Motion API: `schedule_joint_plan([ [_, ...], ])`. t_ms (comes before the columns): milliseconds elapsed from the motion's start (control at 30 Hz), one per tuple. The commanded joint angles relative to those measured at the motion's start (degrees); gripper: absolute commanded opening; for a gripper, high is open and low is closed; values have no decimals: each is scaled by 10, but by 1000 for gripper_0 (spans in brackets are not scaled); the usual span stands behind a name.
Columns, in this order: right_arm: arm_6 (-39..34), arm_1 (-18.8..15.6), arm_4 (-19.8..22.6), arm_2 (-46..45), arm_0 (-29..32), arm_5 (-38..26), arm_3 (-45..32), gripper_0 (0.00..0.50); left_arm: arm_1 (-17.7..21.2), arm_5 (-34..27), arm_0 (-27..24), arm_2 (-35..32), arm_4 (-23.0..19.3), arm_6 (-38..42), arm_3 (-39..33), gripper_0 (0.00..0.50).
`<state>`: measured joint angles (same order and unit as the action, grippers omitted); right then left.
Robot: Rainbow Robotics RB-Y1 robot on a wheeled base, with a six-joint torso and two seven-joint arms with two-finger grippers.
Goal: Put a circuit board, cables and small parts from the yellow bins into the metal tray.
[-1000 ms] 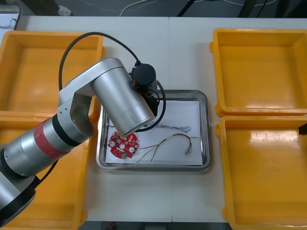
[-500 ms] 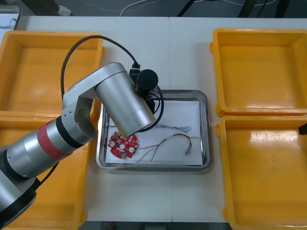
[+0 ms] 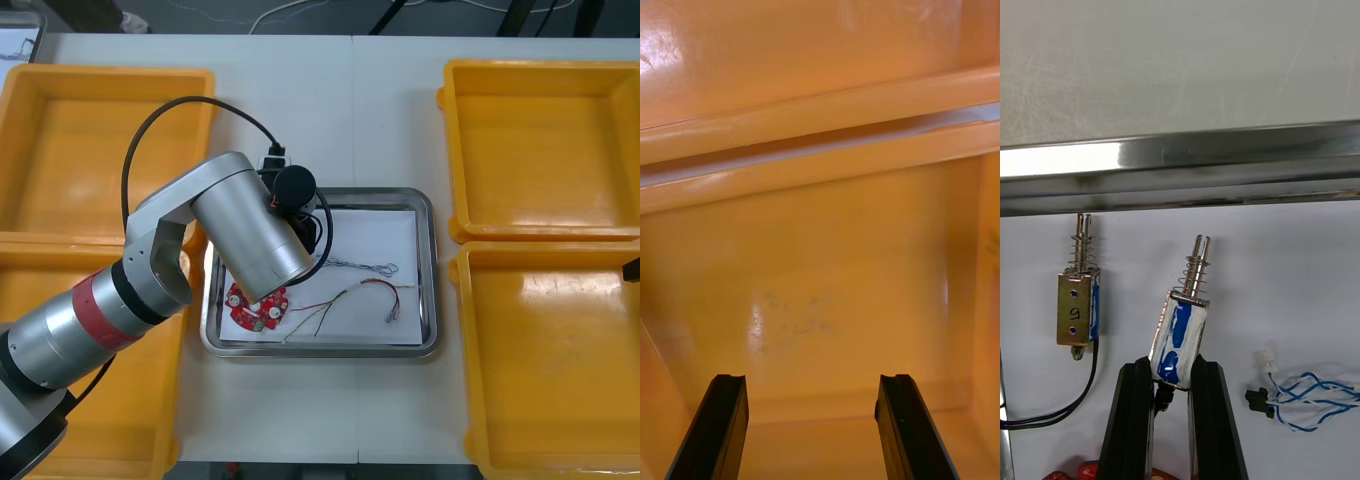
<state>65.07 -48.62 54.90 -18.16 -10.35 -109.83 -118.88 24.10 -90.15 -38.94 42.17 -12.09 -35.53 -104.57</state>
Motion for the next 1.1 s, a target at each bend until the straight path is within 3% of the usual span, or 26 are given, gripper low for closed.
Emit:
schedule_joint_plan([
  [33,-2,-23,-4,-18,7,-2,-15,500,17,10,14,5,7,0,-6,0],
  [367,-2,-23,-4,-18,7,-2,-15,500,16,65,15,6,17,-3,42,0],
  [667,-2,-23,-4,-18,7,-2,-15,500,16,51,15,5,11,0,31,2],
  [700,-2,-23,-4,-18,7,-2,-15,500,16,49,15,5,10,1,29,92],
  [733,-2,-23,-4,-18,7,-2,-15,500,16,45,15,5,8,1,25,250],
  [767,-2,-23,-4,-18,7,-2,-15,500,16,45,15,5,7,1,24,319],
  [800,-2,-23,-4,-18,7,-2,-15,500,16,42,15,5,7,1,20,435],
  [833,-2,-23,-4,-18,7,-2,-15,500,16,38,15,5,5,1,15,492],
  [1100,-2,-23,-4,-18,7,-2,-15,500,16,-10,15,-8,-11,1,-33,500],
])
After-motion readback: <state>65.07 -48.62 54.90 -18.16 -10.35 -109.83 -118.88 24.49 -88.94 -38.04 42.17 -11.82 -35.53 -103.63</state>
